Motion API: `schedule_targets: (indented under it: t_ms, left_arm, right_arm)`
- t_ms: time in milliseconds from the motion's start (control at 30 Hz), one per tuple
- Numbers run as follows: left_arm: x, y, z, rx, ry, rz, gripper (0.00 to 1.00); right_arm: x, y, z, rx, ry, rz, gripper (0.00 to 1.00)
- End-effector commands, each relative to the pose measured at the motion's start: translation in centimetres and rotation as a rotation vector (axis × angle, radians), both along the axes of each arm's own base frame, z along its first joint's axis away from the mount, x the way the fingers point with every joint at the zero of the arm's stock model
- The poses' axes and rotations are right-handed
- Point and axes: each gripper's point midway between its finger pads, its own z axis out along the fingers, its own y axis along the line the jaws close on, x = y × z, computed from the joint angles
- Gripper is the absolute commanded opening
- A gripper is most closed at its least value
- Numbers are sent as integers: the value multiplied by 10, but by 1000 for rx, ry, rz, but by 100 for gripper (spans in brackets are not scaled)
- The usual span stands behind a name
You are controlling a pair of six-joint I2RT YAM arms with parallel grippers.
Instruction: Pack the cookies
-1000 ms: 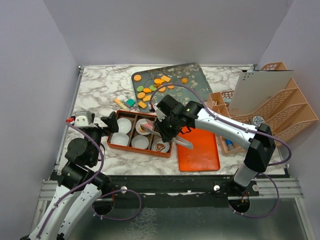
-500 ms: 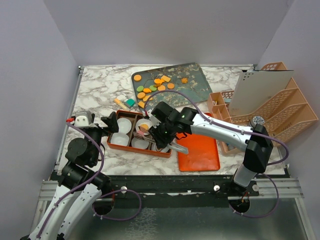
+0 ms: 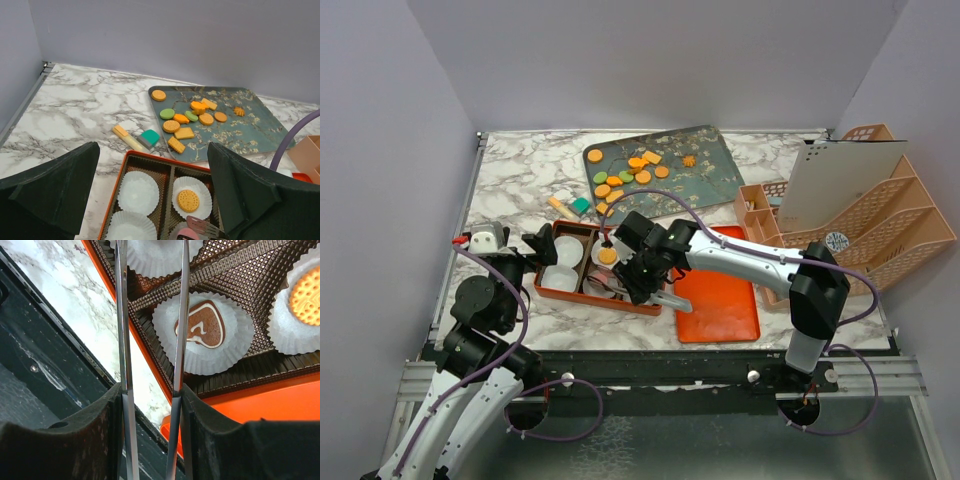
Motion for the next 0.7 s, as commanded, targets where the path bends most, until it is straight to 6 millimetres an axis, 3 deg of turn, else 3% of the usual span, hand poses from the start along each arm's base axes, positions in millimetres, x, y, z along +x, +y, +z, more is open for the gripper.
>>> schedule_targets:
  t_ms: [0,333,667]
  left_arm:
    - [0,4,0,-3,-10,22,99]
    - [0,4,0,-3,-10,20,99]
    - [0,5,0,-1,-11,26,99]
  right_arm:
    - [-2,12,0,31,1,25,36]
    - [0,12,5,34,-10,28,50]
    - [5,14,27,76,-54,27,52]
